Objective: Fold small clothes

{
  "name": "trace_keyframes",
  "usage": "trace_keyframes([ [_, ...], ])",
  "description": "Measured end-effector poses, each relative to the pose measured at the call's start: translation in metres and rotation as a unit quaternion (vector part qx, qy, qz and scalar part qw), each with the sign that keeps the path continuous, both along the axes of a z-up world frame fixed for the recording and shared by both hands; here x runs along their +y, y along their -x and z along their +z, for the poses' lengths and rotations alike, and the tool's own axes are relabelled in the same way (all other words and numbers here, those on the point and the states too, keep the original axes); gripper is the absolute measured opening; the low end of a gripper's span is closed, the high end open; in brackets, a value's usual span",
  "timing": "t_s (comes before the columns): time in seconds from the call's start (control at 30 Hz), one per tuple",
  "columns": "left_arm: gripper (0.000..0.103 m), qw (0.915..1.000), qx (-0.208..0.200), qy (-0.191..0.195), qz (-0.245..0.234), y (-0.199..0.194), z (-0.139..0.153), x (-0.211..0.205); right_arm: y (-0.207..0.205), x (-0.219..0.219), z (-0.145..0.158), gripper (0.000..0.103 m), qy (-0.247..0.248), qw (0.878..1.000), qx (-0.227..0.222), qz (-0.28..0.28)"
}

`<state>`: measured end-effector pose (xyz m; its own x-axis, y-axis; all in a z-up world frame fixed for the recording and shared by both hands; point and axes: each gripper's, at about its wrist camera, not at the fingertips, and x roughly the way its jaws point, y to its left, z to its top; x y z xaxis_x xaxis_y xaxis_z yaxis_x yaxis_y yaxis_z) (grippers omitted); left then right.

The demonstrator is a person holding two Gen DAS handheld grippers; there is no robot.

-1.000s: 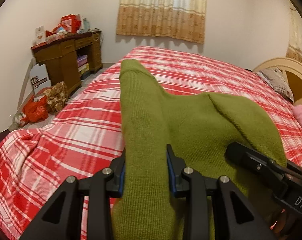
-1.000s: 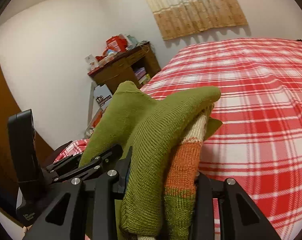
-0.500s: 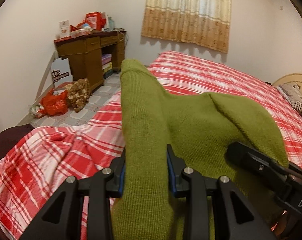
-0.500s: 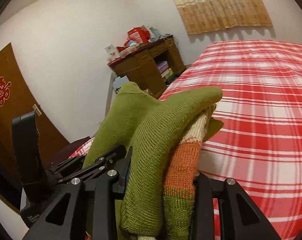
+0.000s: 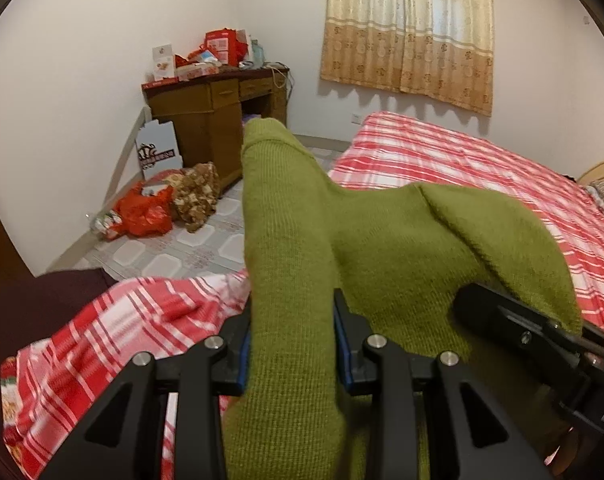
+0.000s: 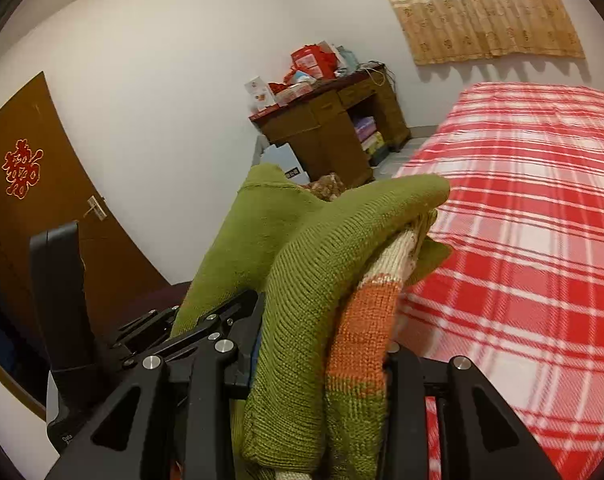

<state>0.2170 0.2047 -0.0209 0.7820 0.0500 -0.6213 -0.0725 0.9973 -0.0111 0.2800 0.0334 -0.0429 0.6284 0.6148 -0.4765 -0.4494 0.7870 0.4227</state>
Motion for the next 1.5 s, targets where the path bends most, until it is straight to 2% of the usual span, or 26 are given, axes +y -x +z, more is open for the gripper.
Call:
trace_keyframes([
  [0.17,0.034,0.9995,-0.008,-0.028,0.011,-0.028,-0.012,0.001,-0.031,0.012,-0.019,0.035,-0.001,1.0,-0.011,0.0],
  [0.27,0.034,0.9992,0.019,-0.034,0.011,-0.049,-0.035,0.003,-0.055,0.014,-0.039,0.035,0.016,1.0,0.006,-0.006],
  [0.33,0.034,0.9984,0.044,-0.033,0.014,-0.06,-0.052,0.004,-0.073,0.015,-0.06,0.035,0.045,0.999,0.026,-0.012],
  [0.4,0.034,0.9976,0.046,-0.047,0.019,-0.063,-0.059,0.003,-0.085,0.01,-0.074,0.035,0.053,0.997,0.047,-0.014],
  [0.53,0.037,0.9974,0.052,-0.044,0.022,-0.065,-0.061,0.004,-0.102,-0.002,-0.09,0.038,0.017,0.996,0.087,-0.014],
  [0.63,0.041,0.9978,0.057,-0.019,0.027,-0.066,-0.065,0.012,-0.109,-0.012,-0.099,0.042,-0.024,0.992,0.125,-0.01],
  [0.7,0.044,0.9981,0.057,0.005,0.023,-0.063,-0.064,0.019,-0.107,-0.02,-0.1,0.043,-0.048,0.989,0.141,-0.008],
  [0.77,0.047,0.998,0.056,0.02,0.021,-0.064,-0.066,0.025,-0.099,-0.024,-0.096,0.045,-0.053,0.988,0.143,-0.013],
  [0.9,0.051,0.9964,0.061,0.052,0.027,-0.065,-0.067,0.033,-0.067,-0.028,-0.077,0.046,-0.016,0.993,0.111,-0.029],
  [1.0,0.051,0.9963,0.065,0.052,0.021,-0.057,-0.063,0.029,-0.042,-0.029,-0.07,0.048,0.029,0.995,0.093,-0.029],
  [1.1,0.051,0.9958,0.067,0.061,0.018,-0.043,-0.056,0.029,-0.024,-0.035,-0.078,0.05,0.015,0.994,0.105,-0.023],
  [1.2,0.054,0.9963,0.059,0.061,0.017,-0.024,-0.05,0.03,-0.011,-0.034,-0.099,0.053,0.012,0.992,0.127,0.0],
  [1.27,0.061,0.9965,0.056,0.061,0.014,-0.012,-0.051,0.027,-0.003,-0.033,-0.102,0.054,0.015,0.995,0.098,-0.001],
  [1.37,0.065,0.998,0.052,0.033,0.014,-0.008,-0.055,0.018,0.001,-0.026,-0.103,0.056,0.026,0.995,0.095,-0.013],
  [1.4,0.065,0.9982,0.051,0.026,0.016,-0.008,-0.056,0.015,0.003,-0.02,-0.101,0.056,0.041,0.995,0.095,-0.01],
  [1.43,0.064,0.9982,0.051,0.025,0.017,-0.009,-0.055,0.014,0.006,-0.015,-0.098,0.044,0.057,0.994,0.09,-0.008],
  [1.5,0.061,0.9979,0.054,0.03,0.018,-0.011,-0.054,0.015,0.009,-0.009,-0.096,0.027,0.051,0.994,0.098,0.001],
])
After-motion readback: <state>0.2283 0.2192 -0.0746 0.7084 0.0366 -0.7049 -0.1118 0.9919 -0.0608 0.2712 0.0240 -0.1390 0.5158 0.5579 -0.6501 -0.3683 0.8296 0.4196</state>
